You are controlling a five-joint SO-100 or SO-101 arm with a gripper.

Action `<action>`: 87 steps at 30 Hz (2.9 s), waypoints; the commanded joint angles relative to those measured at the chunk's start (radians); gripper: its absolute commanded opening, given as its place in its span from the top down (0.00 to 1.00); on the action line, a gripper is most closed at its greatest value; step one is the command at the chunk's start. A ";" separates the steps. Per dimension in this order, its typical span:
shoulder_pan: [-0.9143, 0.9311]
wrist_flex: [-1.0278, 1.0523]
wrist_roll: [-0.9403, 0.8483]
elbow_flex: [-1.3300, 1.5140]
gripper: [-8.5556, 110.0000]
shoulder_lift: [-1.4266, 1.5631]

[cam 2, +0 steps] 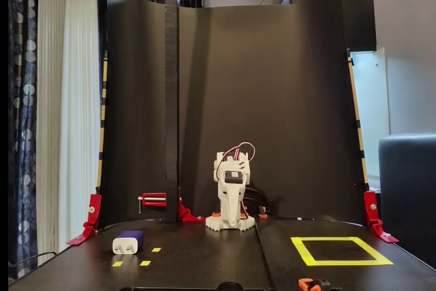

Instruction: Grasp a block and put it in the designated area.

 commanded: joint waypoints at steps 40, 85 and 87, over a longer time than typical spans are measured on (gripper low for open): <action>0.005 0.002 0.000 0.006 0.93 0.006; 0.071 -0.051 -0.449 -0.310 0.93 -0.373; 0.074 -0.052 -0.506 -0.376 0.93 -0.454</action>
